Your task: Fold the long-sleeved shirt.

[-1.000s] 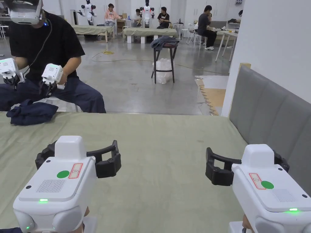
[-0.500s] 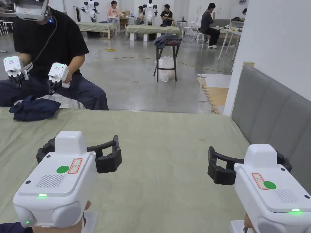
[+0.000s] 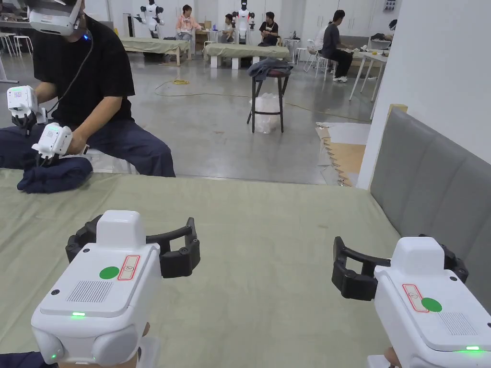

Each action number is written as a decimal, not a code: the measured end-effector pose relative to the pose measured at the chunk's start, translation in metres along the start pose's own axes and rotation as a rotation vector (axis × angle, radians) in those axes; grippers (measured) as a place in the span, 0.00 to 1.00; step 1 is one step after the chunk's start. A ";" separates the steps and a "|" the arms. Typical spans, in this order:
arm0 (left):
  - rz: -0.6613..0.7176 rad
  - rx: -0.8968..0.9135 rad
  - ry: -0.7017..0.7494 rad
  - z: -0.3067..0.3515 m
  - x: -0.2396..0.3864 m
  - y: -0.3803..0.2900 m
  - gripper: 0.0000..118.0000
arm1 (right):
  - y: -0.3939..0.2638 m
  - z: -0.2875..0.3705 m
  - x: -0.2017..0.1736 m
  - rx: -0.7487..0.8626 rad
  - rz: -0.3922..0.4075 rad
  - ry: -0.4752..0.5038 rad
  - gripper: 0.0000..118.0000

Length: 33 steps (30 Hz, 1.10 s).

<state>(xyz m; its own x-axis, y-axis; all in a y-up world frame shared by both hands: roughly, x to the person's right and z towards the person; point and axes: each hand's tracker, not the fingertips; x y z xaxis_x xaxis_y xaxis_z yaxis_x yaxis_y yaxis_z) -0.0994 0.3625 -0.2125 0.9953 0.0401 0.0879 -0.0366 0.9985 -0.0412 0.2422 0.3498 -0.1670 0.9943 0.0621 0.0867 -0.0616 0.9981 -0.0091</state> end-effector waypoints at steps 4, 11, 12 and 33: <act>-0.004 0.015 0.019 0.001 0.001 0.000 0.94 | -0.001 -0.001 0.000 -0.001 0.007 -0.003 1.00; 0.000 0.023 0.026 0.000 -0.002 0.000 0.94 | -0.006 -0.003 0.000 0.001 0.024 -0.018 1.00; -0.003 0.023 0.026 -0.001 -0.003 -0.001 0.94 | -0.006 -0.003 0.000 0.001 0.028 -0.017 1.00; -0.008 0.015 0.002 -0.004 -0.001 -0.006 0.94 | -0.005 -0.003 -0.002 0.001 0.025 -0.012 1.00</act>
<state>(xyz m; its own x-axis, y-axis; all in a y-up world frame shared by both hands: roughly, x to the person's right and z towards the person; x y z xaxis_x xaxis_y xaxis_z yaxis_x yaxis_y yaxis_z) -0.1001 0.3566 -0.2163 0.9958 0.0317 0.0858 -0.0296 0.9992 -0.0258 0.2408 0.3445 -0.1703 0.9913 0.0867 0.0987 -0.0861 0.9962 -0.0103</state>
